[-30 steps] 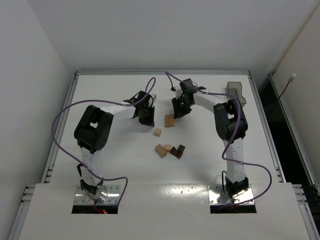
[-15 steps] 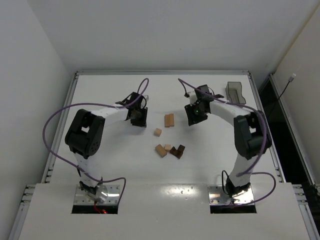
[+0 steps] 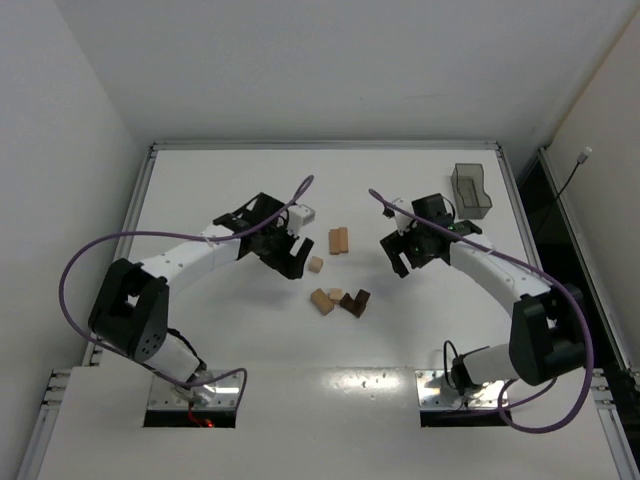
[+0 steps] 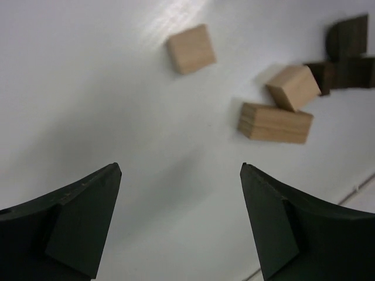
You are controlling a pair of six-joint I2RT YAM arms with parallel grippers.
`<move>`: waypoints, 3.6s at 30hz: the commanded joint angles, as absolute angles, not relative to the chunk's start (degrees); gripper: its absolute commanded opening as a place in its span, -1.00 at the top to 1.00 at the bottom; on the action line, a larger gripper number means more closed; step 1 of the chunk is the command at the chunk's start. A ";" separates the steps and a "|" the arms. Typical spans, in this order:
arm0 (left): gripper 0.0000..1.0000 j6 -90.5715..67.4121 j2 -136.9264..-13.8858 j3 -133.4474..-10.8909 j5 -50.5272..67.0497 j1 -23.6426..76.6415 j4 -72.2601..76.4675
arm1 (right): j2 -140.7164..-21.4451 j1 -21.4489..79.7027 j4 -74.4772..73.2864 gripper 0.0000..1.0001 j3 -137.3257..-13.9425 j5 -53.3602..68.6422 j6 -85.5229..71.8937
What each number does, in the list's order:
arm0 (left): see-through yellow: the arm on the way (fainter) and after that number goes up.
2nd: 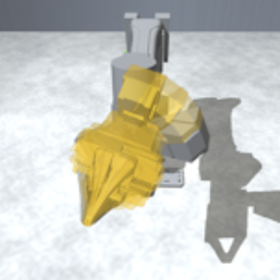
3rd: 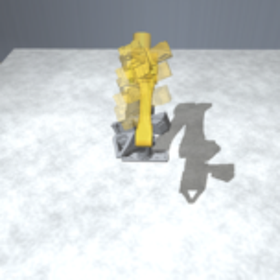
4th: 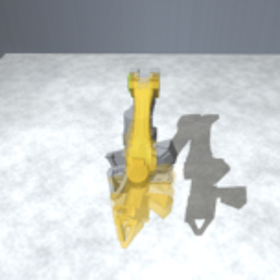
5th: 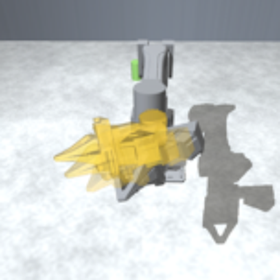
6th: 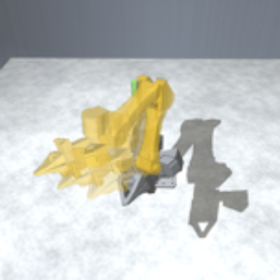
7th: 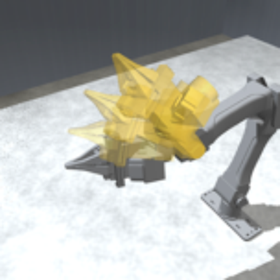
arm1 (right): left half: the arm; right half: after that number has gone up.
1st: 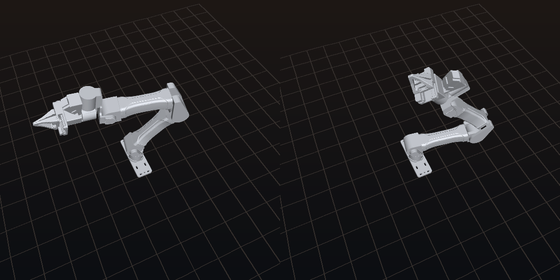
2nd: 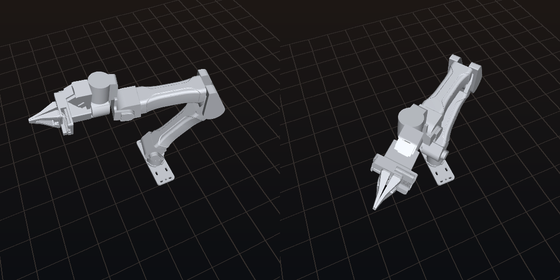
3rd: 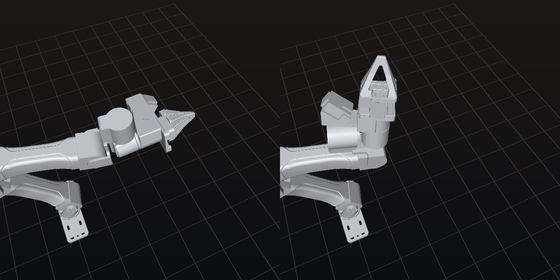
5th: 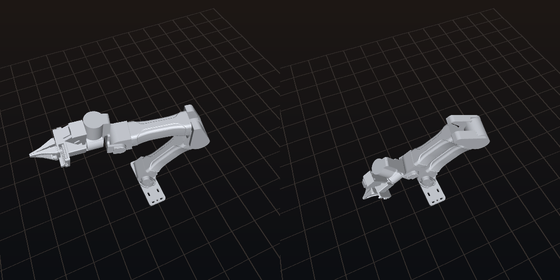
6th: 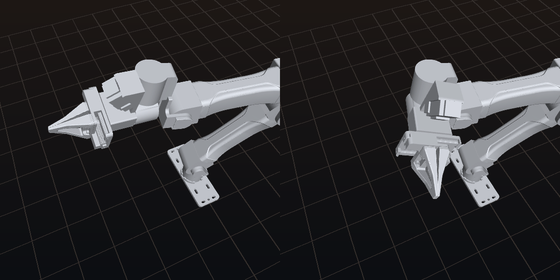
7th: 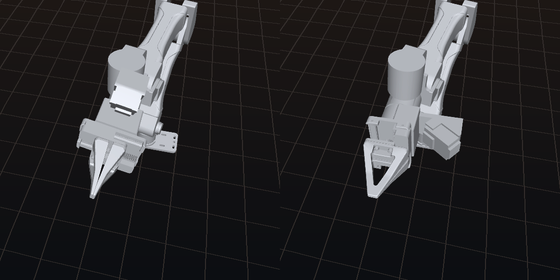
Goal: Build the wood block tower
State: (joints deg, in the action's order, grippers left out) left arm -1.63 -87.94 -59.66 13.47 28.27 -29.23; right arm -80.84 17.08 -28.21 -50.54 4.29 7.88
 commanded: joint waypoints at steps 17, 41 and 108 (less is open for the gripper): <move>-0.58 5.73 -88.95 -63.46 2.50 49.92 -29.46 | -74.53 9.14 -23.99 -0.51 -46.58 0.43 9.32; 0.03 -13.97 -106.17 -75.41 -5.01 40.44 -28.56 | -76.99 5.89 -24.52 -0.51 -47.64 2.72 8.27; 1.00 -40.95 -110.21 -93.24 -7.82 38.58 -37.97 | -80.24 5.36 -23.47 -0.48 -47.11 3.25 7.73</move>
State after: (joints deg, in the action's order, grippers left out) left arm -37.26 -111.68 -90.28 -11.70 38.52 -37.10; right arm -80.34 5.69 -25.67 -46.54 2.17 8.56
